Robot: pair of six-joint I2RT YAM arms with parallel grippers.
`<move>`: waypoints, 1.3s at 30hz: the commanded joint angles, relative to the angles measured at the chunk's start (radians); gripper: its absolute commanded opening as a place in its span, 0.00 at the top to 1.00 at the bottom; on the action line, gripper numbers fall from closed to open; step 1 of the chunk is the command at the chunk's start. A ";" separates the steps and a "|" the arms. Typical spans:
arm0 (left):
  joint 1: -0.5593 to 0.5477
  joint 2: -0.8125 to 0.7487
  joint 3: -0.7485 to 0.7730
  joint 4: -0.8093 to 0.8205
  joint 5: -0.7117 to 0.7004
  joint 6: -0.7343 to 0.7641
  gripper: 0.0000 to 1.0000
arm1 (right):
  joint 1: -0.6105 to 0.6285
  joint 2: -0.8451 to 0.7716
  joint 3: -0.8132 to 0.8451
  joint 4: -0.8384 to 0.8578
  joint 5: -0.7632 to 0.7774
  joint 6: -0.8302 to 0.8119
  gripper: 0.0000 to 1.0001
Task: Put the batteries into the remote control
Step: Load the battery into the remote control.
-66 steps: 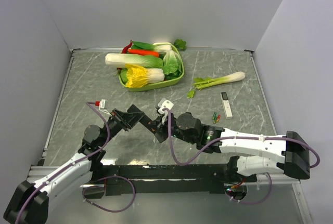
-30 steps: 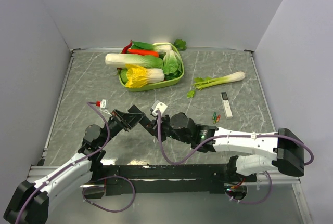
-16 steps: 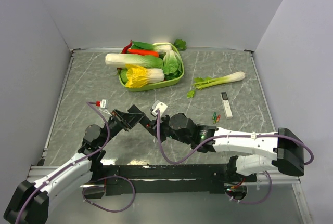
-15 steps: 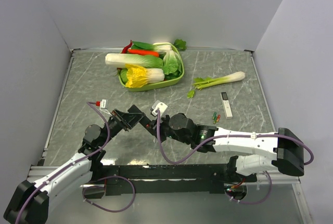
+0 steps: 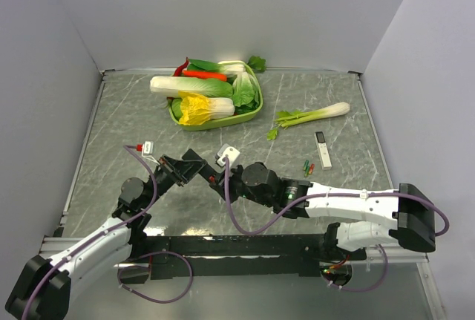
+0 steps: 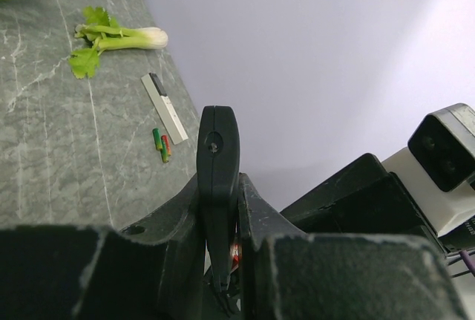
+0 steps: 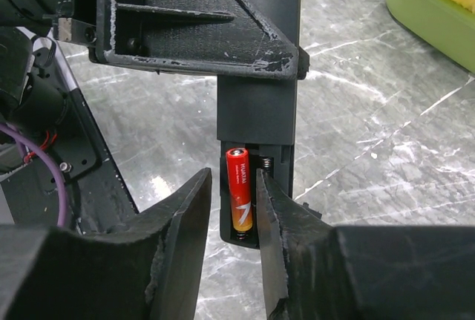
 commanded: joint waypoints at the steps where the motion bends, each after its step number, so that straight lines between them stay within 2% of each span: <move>1: 0.002 0.000 0.044 0.081 0.007 -0.031 0.99 | 0.001 -0.042 0.014 -0.011 0.037 -0.011 0.60; 18: 0.002 -0.021 0.040 0.005 -0.041 -0.067 0.99 | 0.001 -0.111 0.004 -0.051 0.051 -0.032 0.50; 24: 0.002 -0.021 0.043 -0.012 -0.042 -0.085 0.99 | -0.002 -0.193 0.033 -0.083 -0.021 -0.064 0.37; 27: 0.002 -0.023 0.047 -0.020 -0.038 -0.097 0.99 | -0.003 -0.213 0.067 -0.118 -0.044 -0.093 0.34; 35: 0.002 -0.044 0.078 -0.069 -0.030 -0.134 0.99 | -0.022 -0.134 0.246 -0.356 -0.126 -0.038 0.35; 39: 0.000 -0.056 0.106 -0.135 -0.034 -0.139 0.99 | -0.025 -0.031 0.435 -0.592 -0.135 0.038 0.37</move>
